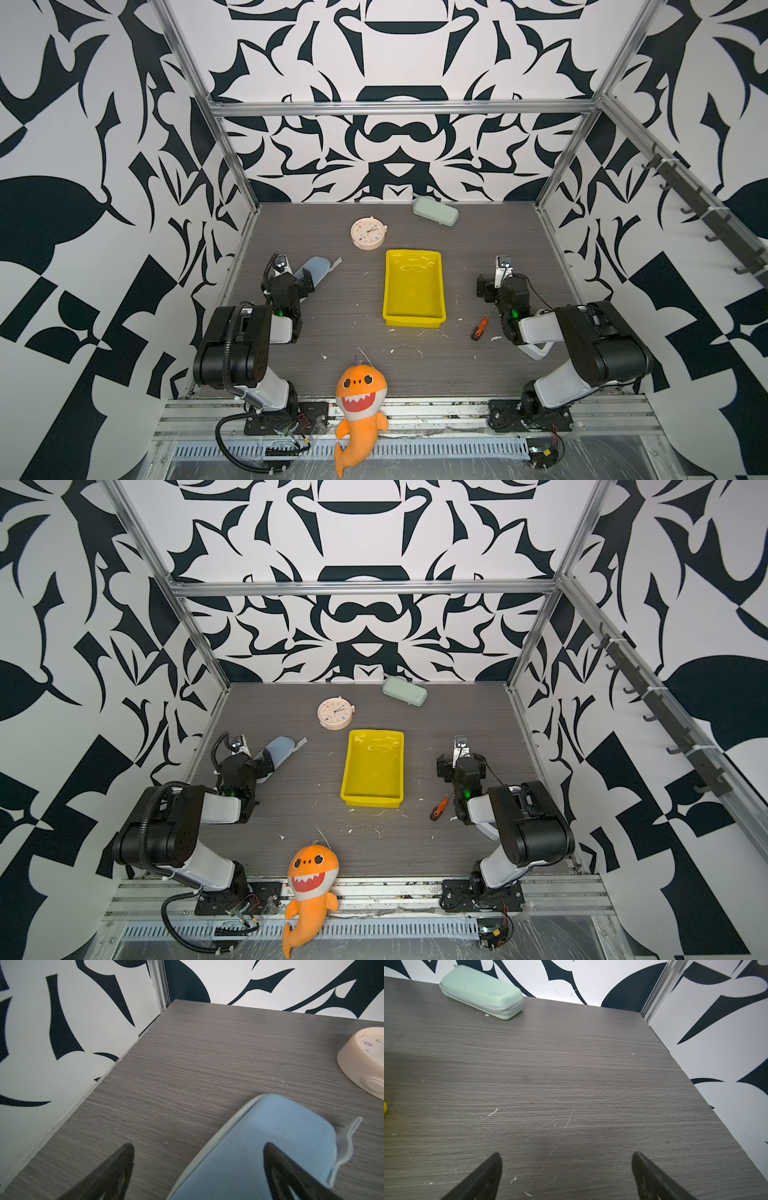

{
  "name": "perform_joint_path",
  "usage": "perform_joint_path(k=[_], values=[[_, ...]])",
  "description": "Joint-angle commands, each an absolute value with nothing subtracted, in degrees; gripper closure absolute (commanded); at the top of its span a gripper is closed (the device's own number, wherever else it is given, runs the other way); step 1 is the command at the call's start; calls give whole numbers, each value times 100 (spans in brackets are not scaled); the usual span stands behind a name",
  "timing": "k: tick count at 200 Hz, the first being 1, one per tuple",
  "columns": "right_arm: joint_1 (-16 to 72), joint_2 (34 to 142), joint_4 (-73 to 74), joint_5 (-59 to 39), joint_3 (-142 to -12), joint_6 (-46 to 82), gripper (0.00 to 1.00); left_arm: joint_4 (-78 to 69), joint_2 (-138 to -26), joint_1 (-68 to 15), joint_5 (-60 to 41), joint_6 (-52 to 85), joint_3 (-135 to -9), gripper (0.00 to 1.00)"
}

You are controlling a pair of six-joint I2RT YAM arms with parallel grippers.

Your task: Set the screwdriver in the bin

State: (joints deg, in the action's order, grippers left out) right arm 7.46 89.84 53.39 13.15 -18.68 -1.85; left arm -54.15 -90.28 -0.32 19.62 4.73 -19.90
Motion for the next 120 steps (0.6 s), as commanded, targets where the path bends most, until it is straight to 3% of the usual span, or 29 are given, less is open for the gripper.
perform_joint_path(k=[1, 91, 120], values=[[726, 8934, 5447, 1345, -1960, -167, 0, -5459, -8930, -3, 1930, 554, -2062, 1], [728, 8915, 5554, 1455, -1904, -115, 0, -5457, -8930, -7, 1930, 546, -2061, 0], [771, 8109, 5099, 1891, -1759, 66, 0, -5494, -8915, -1, 1934, 566, -2027, 0]])
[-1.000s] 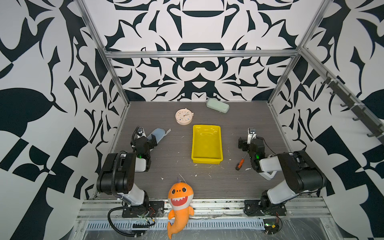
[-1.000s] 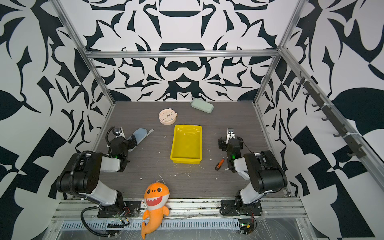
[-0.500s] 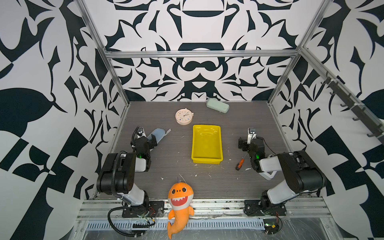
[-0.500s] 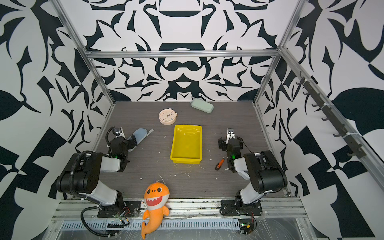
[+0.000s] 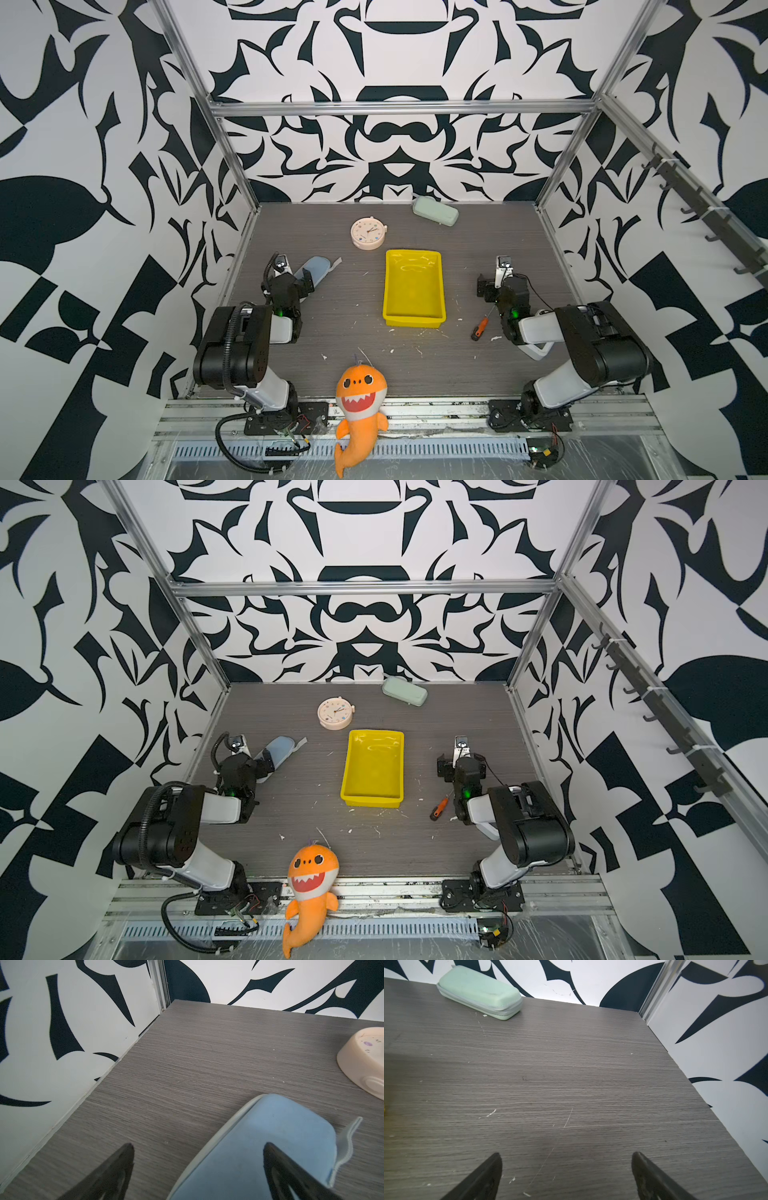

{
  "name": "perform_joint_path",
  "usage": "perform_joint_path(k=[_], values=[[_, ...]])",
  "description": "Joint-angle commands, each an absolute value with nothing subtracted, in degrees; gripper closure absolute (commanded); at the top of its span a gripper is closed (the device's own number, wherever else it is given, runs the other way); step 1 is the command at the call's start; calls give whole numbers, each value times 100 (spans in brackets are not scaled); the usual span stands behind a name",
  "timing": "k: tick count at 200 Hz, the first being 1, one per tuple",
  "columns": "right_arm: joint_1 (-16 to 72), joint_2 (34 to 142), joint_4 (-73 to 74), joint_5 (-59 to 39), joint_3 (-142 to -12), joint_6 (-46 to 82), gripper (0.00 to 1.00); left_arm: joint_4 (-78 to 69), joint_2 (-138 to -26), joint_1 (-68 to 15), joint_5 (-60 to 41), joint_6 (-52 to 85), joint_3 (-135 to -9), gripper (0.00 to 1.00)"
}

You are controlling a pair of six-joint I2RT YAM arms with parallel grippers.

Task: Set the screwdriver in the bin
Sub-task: 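Move the right gripper toward the orange screwdriver while the left arm lifts slightly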

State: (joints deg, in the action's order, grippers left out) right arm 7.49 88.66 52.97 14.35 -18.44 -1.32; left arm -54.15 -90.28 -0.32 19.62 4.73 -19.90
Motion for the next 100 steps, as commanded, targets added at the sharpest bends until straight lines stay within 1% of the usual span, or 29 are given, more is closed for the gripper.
perform_joint_path(k=[1, 10, 27, 39, 57, 70, 83, 90, 100], values=[[777, 8067, 5059, 1912, -1754, 77, 0, -5502, -8918, 0, 1934, 569, -2024, 1], [795, 7627, 4515, 2120, -1808, 265, 0, -5593, -8888, -6, 1906, 551, -1975, 1], [793, 6438, 2604, 2468, -2146, 971, 0, -5514, -8610, -9, 1833, 511, -1907, 0], [797, 5738, 1466, 2579, -2353, 1321, 0, -5055, -8278, -17, 2023, 610, -1970, 1], [798, 5098, 216, 2782, -2624, 1875, 0, -4099, -7727, -23, 2376, 841, -2169, 0], [799, 4844, -448, 2818, -2748, 2683, 0, -3830, -7069, -224, 2509, 933, -2056, 1], [799, 4653, -783, 2600, -2733, 3212, 0, -3556, -6267, -656, 2575, 1208, -1896, 1], [800, 4553, -907, 2431, -2688, 3299, 0, -2853, -5705, -860, 2260, 1319, -1970, 0], [786, 4379, -1114, 2411, -2613, 3277, 0, -1684, -5016, -985, 1943, 1878, -2230, 0]])
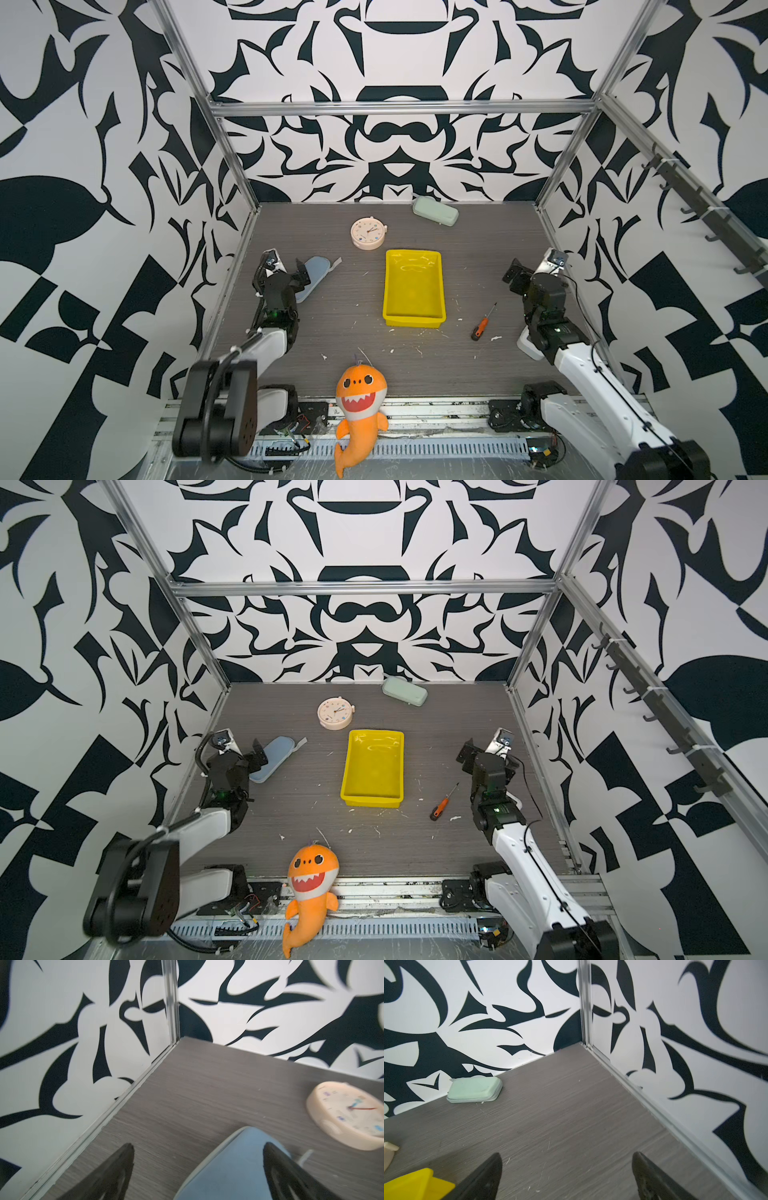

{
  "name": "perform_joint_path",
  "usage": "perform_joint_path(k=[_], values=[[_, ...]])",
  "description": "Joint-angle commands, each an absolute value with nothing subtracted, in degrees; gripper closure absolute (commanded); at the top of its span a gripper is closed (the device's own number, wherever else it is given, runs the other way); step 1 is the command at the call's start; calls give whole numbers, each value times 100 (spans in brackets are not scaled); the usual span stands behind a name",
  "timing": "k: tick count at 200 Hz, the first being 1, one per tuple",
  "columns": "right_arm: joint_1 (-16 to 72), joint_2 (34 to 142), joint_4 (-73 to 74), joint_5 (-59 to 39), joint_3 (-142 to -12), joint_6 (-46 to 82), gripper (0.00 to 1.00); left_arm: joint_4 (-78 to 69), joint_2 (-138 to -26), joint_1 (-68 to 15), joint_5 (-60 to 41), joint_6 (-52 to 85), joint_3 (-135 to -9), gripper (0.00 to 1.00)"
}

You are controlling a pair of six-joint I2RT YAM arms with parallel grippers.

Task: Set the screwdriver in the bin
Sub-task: 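Move the right gripper toward the orange screwdriver while the left arm lifts slightly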

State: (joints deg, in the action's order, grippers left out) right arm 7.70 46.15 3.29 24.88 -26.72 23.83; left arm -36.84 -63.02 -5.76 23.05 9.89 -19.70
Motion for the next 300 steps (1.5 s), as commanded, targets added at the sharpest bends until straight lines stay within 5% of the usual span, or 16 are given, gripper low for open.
perform_joint_path(k=[1, 26, 40, 79, 119, 186, 258, 300], values=[[786, 4379, -1114, 2411, -2613, 3277, 0, -1571, -4960, -989, 1912, 1928, -2253, 1], [786, 3733, -2136, 3359, -2342, 4350, 0, 419, -4052, -1011, 1795, 2875, -2687, 1], [782, 3274, -1903, 3122, -1964, 4156, 0, 1353, -3777, -1011, 1793, 3254, -2852, 1], [788, 2594, -1497, 2478, -1389, 3850, 0, 1405, -3407, -1011, 1748, 4017, -2141, 0], [783, 3273, -874, 2112, -1356, 3833, 0, 2600, -3343, -1009, 3385, 4915, -2317, 0], [799, 5552, -868, 897, -2293, 3639, 4, 2996, -3402, -1002, 3399, 5168, -2446, 0], [901, 4235, -838, -494, -1752, 3399, 12, 2465, -3159, -1002, 2973, 5159, -2121, 0], [925, 4939, -1561, -521, -2162, 3516, 20, 2483, -3286, -1002, 2963, 5179, -2168, 0]])
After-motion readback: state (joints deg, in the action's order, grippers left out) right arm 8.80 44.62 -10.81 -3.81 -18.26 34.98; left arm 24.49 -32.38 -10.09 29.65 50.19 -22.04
